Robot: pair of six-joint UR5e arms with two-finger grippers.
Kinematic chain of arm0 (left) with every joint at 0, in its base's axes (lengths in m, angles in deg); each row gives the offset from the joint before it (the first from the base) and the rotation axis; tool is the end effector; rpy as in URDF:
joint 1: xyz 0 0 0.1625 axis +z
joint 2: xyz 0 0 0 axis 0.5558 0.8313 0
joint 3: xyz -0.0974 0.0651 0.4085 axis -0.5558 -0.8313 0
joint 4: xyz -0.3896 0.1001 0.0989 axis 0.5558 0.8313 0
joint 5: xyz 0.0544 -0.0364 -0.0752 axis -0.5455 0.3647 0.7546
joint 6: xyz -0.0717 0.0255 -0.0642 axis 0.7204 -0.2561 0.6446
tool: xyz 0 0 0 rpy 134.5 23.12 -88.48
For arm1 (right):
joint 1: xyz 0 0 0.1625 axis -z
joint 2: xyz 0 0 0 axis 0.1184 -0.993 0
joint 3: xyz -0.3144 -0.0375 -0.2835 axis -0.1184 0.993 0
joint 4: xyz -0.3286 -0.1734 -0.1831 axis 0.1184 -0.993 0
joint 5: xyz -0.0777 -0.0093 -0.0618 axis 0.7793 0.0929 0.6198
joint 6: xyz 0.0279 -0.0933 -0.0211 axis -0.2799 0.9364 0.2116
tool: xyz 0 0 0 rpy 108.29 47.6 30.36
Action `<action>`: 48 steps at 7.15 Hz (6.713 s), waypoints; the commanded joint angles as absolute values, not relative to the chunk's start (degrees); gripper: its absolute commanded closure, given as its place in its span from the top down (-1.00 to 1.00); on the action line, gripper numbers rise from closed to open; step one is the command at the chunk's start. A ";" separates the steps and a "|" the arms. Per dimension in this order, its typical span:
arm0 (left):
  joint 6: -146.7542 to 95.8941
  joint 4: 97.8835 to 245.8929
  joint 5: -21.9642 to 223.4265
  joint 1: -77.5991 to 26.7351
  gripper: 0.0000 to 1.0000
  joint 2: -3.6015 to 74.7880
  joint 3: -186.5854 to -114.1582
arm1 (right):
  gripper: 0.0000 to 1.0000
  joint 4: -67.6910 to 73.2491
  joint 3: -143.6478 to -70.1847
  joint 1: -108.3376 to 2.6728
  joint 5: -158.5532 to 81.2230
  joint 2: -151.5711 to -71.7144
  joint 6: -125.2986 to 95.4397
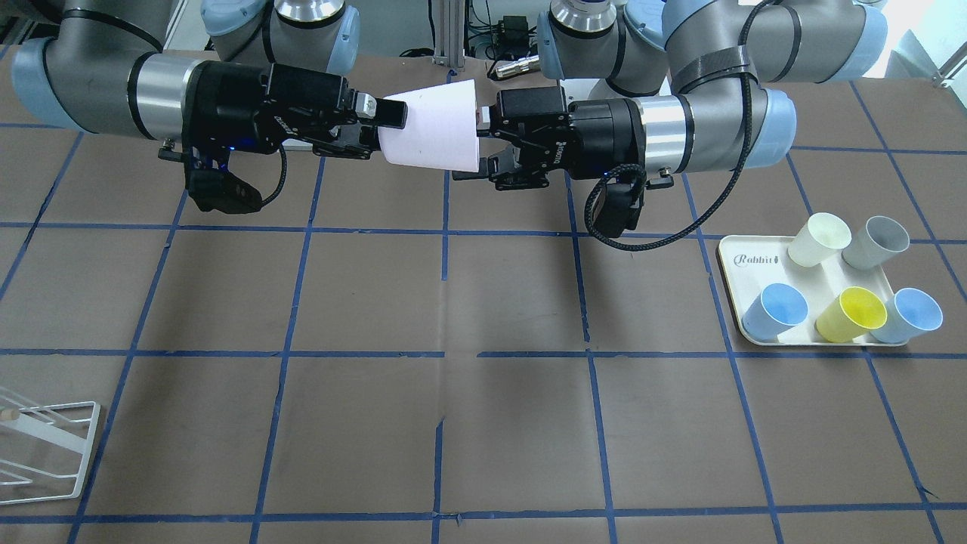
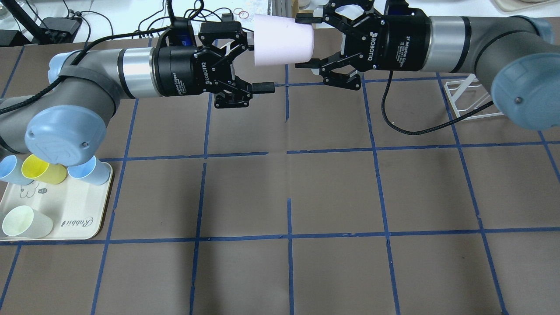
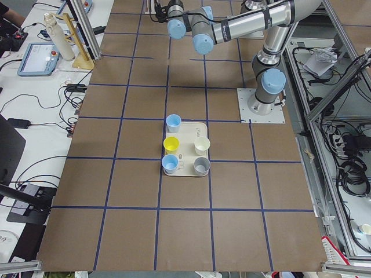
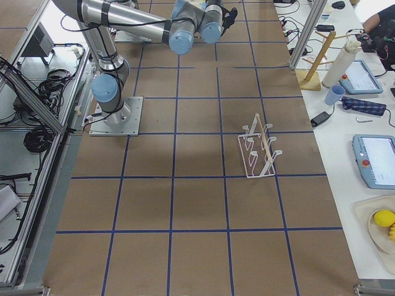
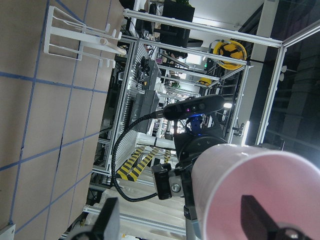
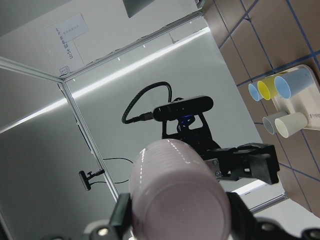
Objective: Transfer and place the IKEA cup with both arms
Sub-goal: 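Close the left gripper on the pink cup's base beside the right gripper, then open the right gripper and pull it back while the left gripper holds the cup, then carry the pink cup with the left gripper down onto the white tray, then set the pink cup upright on the tray and open the left gripper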
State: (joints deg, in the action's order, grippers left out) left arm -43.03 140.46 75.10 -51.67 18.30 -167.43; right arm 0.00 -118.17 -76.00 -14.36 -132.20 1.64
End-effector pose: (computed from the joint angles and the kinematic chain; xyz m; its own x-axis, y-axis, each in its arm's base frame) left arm -0.1938 -0.4962 0.4179 -0.0542 -0.2175 0.9745 -0.0743 0.9742 0.2133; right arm 0.1724 -0.4937 0.4509 0.0292 0.4094 -0.9119 0.1143 0.9049 0.4099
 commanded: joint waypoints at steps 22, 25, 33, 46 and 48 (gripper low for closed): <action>-41.11 137.08 17.05 -47.01 -1.00 13.19 -164.34 | 1.00 -5.68 -115.17 -63.42 35.25 -140.16 -11.49; -58.27 138.92 2.41 -38.10 -1.00 13.10 -167.05 | 1.00 -6.87 -112.73 -69.54 56.78 -142.56 -11.79; -100.00 123.49 -7.38 -8.00 -1.00 15.46 -180.06 | 1.00 -11.53 -114.47 -80.65 72.16 -141.41 -10.47; -99.66 119.24 -7.29 -7.72 -1.00 22.59 -180.34 | 1.00 -11.35 -114.38 -82.23 74.88 -142.12 -7.48; -99.75 119.24 -7.29 -7.90 -0.87 22.68 -180.34 | 1.00 -10.92 -114.29 -82.23 75.94 -142.03 -7.31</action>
State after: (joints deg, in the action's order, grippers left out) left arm -99.68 119.21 -7.25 -7.83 22.58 -180.34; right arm -11.24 -114.35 -82.27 75.42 -142.05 -7.44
